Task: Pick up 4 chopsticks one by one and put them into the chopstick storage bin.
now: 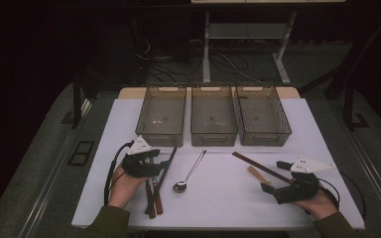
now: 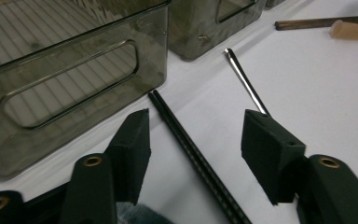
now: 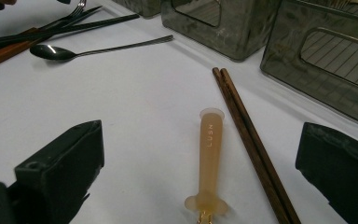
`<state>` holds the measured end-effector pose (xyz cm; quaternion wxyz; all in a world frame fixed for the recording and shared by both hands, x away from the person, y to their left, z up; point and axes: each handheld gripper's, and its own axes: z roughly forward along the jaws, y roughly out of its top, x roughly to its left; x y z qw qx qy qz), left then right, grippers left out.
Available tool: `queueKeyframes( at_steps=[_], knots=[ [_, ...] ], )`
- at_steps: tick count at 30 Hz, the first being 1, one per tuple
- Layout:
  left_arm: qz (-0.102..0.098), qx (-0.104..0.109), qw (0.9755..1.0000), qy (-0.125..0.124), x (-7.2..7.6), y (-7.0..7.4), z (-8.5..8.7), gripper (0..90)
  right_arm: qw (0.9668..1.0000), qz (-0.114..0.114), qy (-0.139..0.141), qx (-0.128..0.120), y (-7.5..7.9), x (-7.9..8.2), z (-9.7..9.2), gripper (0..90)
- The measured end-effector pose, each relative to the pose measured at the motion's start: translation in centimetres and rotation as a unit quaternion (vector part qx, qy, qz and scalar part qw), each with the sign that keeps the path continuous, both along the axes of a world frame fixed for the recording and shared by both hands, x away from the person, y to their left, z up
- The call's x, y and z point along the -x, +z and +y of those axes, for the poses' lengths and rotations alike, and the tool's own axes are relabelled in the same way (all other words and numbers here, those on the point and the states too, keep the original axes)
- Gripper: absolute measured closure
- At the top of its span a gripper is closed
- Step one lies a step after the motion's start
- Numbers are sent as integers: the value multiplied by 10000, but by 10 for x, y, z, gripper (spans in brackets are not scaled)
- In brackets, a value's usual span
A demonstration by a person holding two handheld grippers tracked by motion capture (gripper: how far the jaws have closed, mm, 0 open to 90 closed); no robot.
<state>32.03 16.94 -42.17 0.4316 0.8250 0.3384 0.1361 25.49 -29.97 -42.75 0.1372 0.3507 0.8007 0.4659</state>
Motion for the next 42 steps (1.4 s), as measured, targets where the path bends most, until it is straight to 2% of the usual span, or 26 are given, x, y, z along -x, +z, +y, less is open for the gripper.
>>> queueKeyframes(
  at_steps=[6,9,16,19,21,24,25,26,28,42],
  knots=[
    [91,-74,9999,12,-7,-2,-9,492,10000,-2,-11,6,0,0,0,14],
    [142,-180,9997,-7,-11,-3,-13,520,10000,1,-13,3,0,0,0,14],
    [310,-350,9988,154,-21,-7,-25,570,10000,-9,-10,10,-1,0,0,14],
    [352,-431,9983,156,-21,-8,-26,595,10000,-7,-10,19,-1,0,0,14],
    [400,-557,9975,161,-20,-9,-26,603,10000,-17,-2,10,-1,0,-1,13],
    [469,-522,9973,210,-21,-10,-24,614,10000,-12,-8,14,-1,0,0,13],
    [483,-609,9968,169,-21,-11,-24,618,10000,-12,-9,19,-1,0,0,13],
    [520,-564,9968,221,-20,-12,-25,622,10000,-16,-6,22,-1,0,0,14],
    [566,-639,9961,202,-20,-13,-25,626,10000,-24,-3,16,0,0,0,14],
    [731,-797,9940,155,-21,-19,-27,674,10000,-34,-30,7,0,1,-1,14]
  ],
)
